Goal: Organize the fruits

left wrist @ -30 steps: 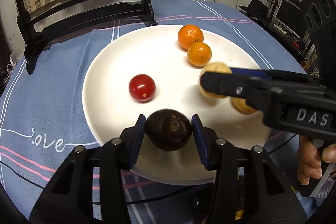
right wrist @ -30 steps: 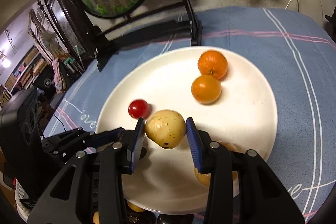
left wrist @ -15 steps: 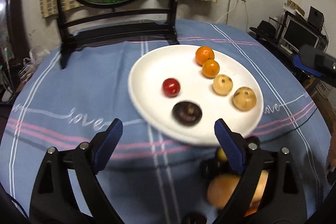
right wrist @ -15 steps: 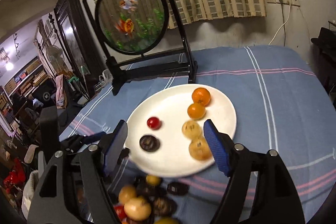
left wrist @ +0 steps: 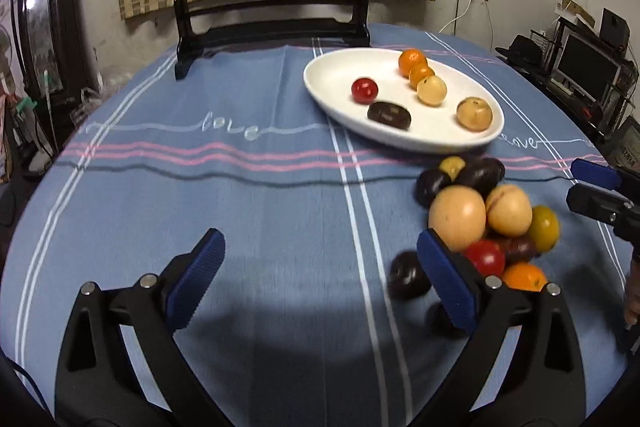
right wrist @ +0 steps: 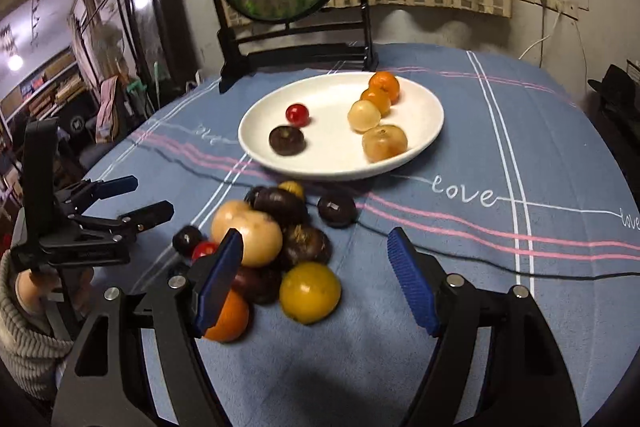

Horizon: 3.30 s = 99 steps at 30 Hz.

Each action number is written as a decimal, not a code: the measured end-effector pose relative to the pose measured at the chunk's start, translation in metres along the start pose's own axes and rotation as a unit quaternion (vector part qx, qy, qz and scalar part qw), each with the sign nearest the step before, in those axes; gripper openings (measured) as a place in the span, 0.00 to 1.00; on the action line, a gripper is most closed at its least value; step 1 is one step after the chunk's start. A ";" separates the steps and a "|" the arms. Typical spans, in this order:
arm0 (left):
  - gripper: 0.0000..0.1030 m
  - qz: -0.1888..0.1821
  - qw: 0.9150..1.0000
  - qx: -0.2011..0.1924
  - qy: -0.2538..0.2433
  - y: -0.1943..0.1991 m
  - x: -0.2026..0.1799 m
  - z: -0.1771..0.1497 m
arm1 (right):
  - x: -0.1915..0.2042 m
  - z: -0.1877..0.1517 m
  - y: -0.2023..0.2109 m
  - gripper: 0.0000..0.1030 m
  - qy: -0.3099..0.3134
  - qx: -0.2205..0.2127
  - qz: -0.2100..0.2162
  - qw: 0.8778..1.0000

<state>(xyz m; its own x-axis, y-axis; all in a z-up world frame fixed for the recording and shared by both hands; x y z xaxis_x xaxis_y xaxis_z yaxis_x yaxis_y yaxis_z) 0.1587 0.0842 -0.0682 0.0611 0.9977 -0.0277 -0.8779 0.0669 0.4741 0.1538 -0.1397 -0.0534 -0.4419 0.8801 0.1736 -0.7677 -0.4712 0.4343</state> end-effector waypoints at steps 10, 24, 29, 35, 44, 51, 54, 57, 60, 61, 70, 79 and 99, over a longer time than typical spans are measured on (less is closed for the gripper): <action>0.96 -0.036 0.999 0.019 -0.026 0.001 -0.017 -0.011 | -0.008 -0.025 0.003 0.73 -0.006 0.035 -0.020 0.999; 0.98 0.010 1.000 0.022 0.005 -0.003 0.016 -0.010 | -0.017 -0.024 0.005 0.73 -0.018 0.037 -0.032 0.999; 0.98 -0.018 0.998 0.008 -0.066 -0.001 -0.017 -0.011 | -0.015 -0.023 0.006 0.73 -0.017 0.034 -0.028 0.999; 0.85 -0.039 0.996 0.030 -0.072 -0.015 -0.024 -0.014 | -0.012 -0.025 0.006 0.73 -0.014 0.037 -0.023 0.999; 0.68 -0.072 0.995 0.069 -0.024 -0.033 -0.016 -0.020 | -0.011 -0.028 0.002 0.73 -0.006 0.039 -0.023 0.999; 0.46 -0.077 0.995 0.061 -0.021 -0.032 -0.017 -0.018 | -0.010 -0.030 0.001 0.60 -0.008 0.040 -0.008 0.999; 0.45 -0.076 0.995 0.057 -0.020 -0.030 -0.018 -0.017 | -0.005 -0.033 -0.002 0.60 0.004 0.045 -0.007 0.999; 0.45 -0.073 0.995 0.058 -0.025 -0.031 -0.019 -0.017 | 0.001 -0.032 -0.005 0.60 0.024 0.039 -0.011 0.999; 0.45 -0.071 0.995 0.060 -0.024 -0.032 -0.018 -0.017 | 0.005 -0.032 -0.013 0.58 0.033 0.043 -0.012 0.998; 0.45 -0.073 0.995 0.062 -0.022 -0.032 -0.018 -0.018 | 0.005 -0.033 -0.018 0.57 0.031 0.051 -0.007 0.998; 0.27 -0.078 0.996 0.040 -0.015 -0.023 -0.017 -0.012 | -0.005 -0.020 -0.003 0.38 -0.017 0.026 0.019 0.999; 0.26 -0.086 0.995 0.031 -0.039 -0.014 -0.031 -0.014 | -0.014 -0.019 0.002 0.38 -0.038 0.017 -0.001 0.999; 0.25 -0.083 0.996 0.005 -0.011 -0.010 -0.018 0.018 | -0.025 -0.001 0.007 0.39 -0.062 -0.004 0.000 0.998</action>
<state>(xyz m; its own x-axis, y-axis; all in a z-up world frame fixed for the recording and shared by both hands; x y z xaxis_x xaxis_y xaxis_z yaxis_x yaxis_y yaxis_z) 0.1747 0.0653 -0.0570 0.2150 0.9726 -0.0881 -0.8497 0.2308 0.4741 0.1588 -0.1648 -0.0561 -0.3809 0.8807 0.2815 -0.7718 -0.4705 0.4277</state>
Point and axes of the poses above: each gripper's, at about its wrist camera, not at the fingertips, and y roughly against the way its jaws point, x to its left, z to its top, the point moved 5 cm from there along -y, roughly the way its jaws point, and after that the axes turned 15 degrees about -x, right-handed, at the moved point
